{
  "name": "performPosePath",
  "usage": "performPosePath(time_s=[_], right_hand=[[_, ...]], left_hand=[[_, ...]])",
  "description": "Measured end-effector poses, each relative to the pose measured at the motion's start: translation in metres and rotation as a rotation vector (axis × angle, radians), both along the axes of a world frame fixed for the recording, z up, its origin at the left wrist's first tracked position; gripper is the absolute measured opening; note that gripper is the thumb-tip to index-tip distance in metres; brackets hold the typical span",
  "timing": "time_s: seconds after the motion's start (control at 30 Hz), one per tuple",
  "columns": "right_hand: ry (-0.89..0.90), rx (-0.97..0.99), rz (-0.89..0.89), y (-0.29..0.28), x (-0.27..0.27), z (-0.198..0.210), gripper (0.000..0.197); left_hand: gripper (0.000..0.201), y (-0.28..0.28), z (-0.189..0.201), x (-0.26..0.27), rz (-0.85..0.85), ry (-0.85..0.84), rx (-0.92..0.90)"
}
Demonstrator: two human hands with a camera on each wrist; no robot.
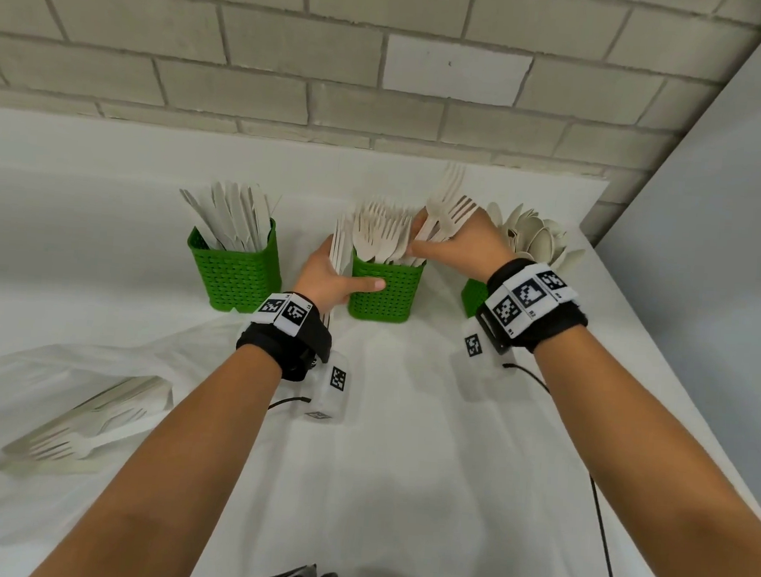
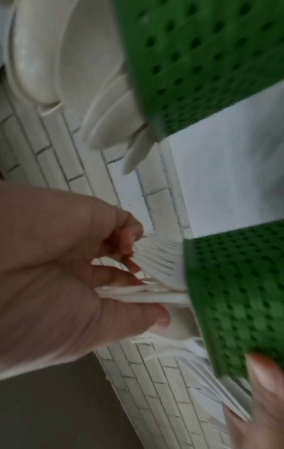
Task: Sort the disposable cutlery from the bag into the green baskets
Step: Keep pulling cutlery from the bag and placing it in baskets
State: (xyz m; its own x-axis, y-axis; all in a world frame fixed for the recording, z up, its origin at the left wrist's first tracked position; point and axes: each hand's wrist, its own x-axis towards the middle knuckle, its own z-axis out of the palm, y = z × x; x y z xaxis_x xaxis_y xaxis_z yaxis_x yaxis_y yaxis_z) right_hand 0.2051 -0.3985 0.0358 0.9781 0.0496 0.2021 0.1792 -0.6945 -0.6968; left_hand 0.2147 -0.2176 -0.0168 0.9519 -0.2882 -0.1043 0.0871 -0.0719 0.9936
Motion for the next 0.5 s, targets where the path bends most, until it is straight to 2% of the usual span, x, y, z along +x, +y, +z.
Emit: performPosePath(time_s=[0.07, 0.17, 0.23, 0.27, 0.33, 0.37, 0.43, 0.5], right_hand=[[-0.1, 0.063, -0.053, 0.002, 0.001, -0.009, 0.06], [-0.232, 0.235, 0.013, 0.005, -0.004, -0.013, 0.103], [-0.358, 0.21, 0.024, 0.006, -0.009, -0.012, 0.117], [-0.419, 0.183, 0.02, 0.007, -0.011, -0.011, 0.117], [-0.488, 0.072, 0.018, 0.01, -0.009, -0.007, 0.103], [-0.455, -0.025, 0.02, 0.012, -0.006, -0.006, 0.092], [-0.276, -0.228, 0.014, 0.02, -0.001, -0.006, 0.067], [-0.113, -0.316, 0.012, 0.025, 0.001, -0.01, 0.053]], left_hand=[[0.064, 0.0, 0.0, 0.001, -0.004, -0.009, 0.001], [0.064, 0.0, -0.001, 0.002, -0.009, -0.019, 0.014], [0.063, 0.0, -0.002, 0.002, -0.011, -0.017, 0.016], [0.063, 0.0, -0.002, 0.003, -0.009, -0.016, 0.016], [0.064, 0.0, -0.003, 0.003, -0.006, -0.012, 0.021], [0.064, 0.0, -0.003, 0.003, -0.004, -0.01, 0.023], [0.064, 0.0, -0.003, 0.003, -0.004, -0.012, 0.017], [0.064, 0.0, -0.003, 0.003, -0.008, -0.017, 0.022]])
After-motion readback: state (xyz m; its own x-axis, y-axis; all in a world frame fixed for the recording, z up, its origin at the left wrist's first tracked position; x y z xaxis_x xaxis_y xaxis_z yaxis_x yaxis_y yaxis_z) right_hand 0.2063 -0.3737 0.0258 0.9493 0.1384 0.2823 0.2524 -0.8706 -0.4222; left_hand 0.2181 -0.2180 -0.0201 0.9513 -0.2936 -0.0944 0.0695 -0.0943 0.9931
